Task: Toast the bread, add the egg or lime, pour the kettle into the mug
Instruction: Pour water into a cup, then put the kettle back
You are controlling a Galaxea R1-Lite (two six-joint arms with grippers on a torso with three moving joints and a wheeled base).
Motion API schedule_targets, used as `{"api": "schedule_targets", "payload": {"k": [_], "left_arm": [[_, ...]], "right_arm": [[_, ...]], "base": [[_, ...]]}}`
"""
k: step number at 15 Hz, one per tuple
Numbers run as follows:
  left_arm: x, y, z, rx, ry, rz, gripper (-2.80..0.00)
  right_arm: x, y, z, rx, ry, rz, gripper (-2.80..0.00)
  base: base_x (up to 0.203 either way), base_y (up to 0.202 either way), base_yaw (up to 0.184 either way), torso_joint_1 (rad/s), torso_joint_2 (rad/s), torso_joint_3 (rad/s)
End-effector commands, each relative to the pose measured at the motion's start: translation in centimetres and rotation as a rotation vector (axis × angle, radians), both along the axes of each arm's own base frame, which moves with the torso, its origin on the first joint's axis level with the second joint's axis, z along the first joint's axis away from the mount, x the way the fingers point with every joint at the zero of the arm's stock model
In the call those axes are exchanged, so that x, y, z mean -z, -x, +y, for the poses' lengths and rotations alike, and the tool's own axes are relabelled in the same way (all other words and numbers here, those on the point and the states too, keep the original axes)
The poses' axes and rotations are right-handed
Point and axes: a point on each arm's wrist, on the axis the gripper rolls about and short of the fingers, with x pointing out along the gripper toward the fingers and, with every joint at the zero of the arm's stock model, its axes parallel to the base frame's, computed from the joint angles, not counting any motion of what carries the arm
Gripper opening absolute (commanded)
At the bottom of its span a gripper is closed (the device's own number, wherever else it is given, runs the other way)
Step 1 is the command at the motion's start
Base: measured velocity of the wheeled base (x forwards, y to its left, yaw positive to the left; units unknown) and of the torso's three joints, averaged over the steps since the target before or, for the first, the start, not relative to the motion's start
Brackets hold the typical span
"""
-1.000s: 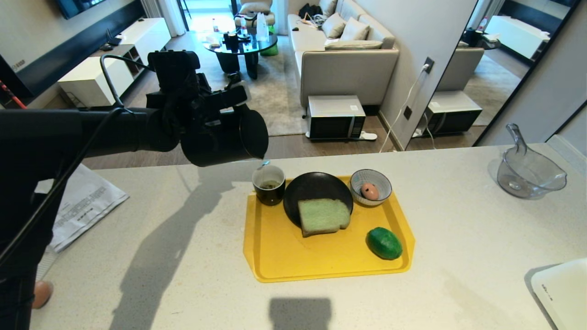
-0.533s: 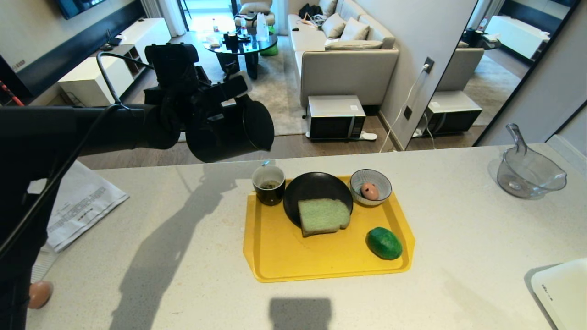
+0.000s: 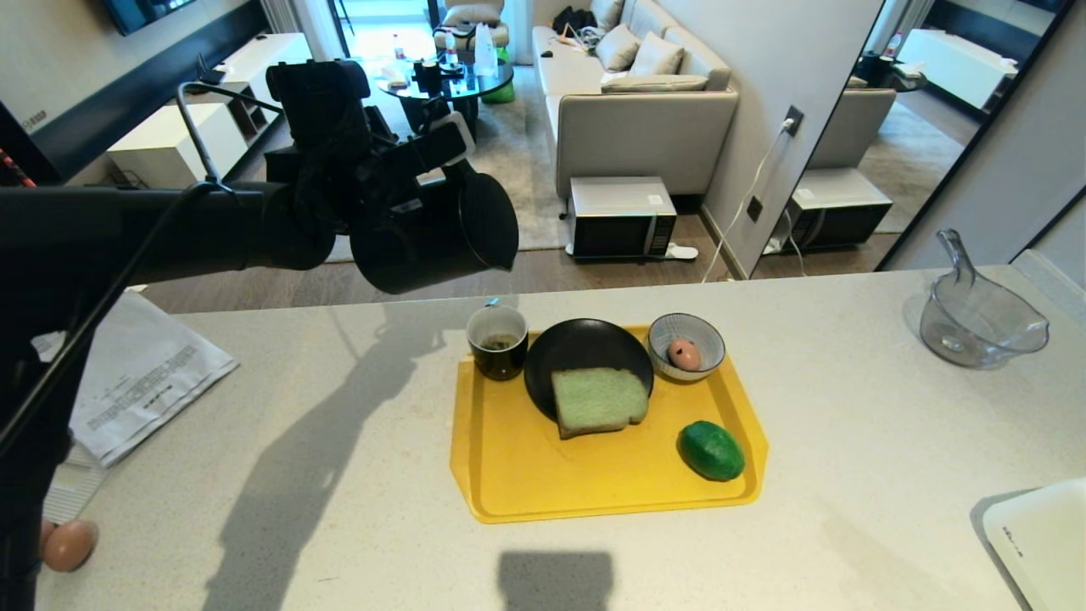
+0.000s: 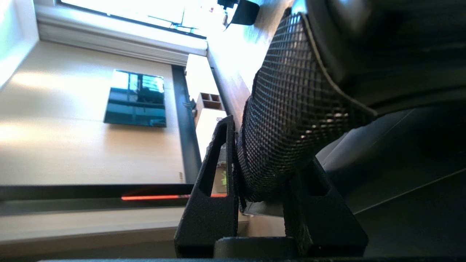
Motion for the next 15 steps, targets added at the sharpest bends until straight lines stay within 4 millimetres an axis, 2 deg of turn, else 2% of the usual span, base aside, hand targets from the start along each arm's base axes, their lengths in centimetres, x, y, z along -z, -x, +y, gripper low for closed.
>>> {"api": "schedule_targets", "payload": {"k": [1,3,6,8,13,15], "left_arm": [[-0.8,0.6,0.2,0.001,0.025,-0.019,-2.8],[-1.8,1.3,0.5,0.005,0.067,-0.039,-2.8],[-3.0,2.2,0.8,0.028,0.242,-0.069,-2.8],[-4.5,3.3,1.8,-0.006,0.325,-0.109,-2.8],[-7.0,4.4,3.9,0.011,0.629,-0.264,-2.8],[-7.8,5.0,5.6,-0.014,0.668,-0.304,-2.8]], "right_arm": [[0.0,0.0,0.0,-0.001,0.001,0.0,-2.8],[0.0,0.0,0.0,-0.001,0.001,0.0,-2.8],[0.0,0.0,0.0,-0.001,0.001,0.0,-2.8],[0.0,0.0,0.0,-0.001,0.001,0.0,-2.8],[0.0,0.0,0.0,-0.001,0.001,0.0,-2.8],[0.0,0.0,0.0,-0.001,0.001,0.0,-2.8]], "base": [[0.0,0.0,0.0,0.0,0.0,0.0],[0.0,0.0,0.0,0.0,0.0,0.0],[0.0,0.0,0.0,0.0,0.0,0.0],[0.0,0.0,0.0,0.0,0.0,0.0],[0.0,0.0,0.0,0.0,0.0,0.0],[0.0,0.0,0.0,0.0,0.0,0.0]]}}
